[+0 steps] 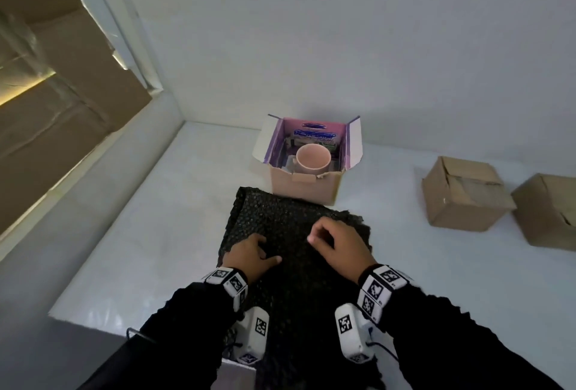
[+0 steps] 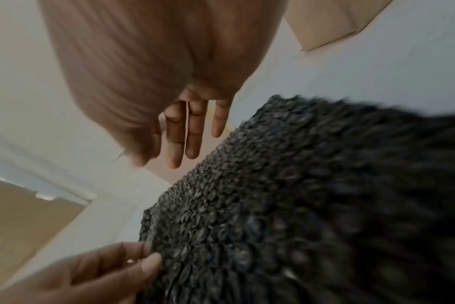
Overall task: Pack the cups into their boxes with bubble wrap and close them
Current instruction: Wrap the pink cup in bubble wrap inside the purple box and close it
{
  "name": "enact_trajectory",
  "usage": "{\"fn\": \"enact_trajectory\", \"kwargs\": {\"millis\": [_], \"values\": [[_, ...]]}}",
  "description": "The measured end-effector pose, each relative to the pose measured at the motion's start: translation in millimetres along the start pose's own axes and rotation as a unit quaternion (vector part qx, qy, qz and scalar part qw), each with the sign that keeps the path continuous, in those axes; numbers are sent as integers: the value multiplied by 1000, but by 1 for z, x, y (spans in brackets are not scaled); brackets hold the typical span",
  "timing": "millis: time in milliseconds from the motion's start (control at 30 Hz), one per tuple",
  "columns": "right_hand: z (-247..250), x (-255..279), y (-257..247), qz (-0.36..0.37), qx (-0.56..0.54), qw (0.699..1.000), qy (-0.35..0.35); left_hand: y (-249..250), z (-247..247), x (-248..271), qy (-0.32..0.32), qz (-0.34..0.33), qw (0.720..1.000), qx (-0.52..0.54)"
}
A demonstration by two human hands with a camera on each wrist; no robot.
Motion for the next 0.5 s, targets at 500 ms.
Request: {"fn": "enact_trajectory", "kwargs": {"millis": [500], "values": [[-2,15,34,-134,210,961,-119,51,25,-9,58,-130,989,36]]}}
Point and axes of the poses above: each hand's wrist, its own x-axis away from the middle knuckle, its own z-axis out of the back of the hand, y = z × x, the point moved 7 cm from there along -x, towards the middle knuckle, and after that the axes turned 5 degrees about y, right-handed, at the moved point
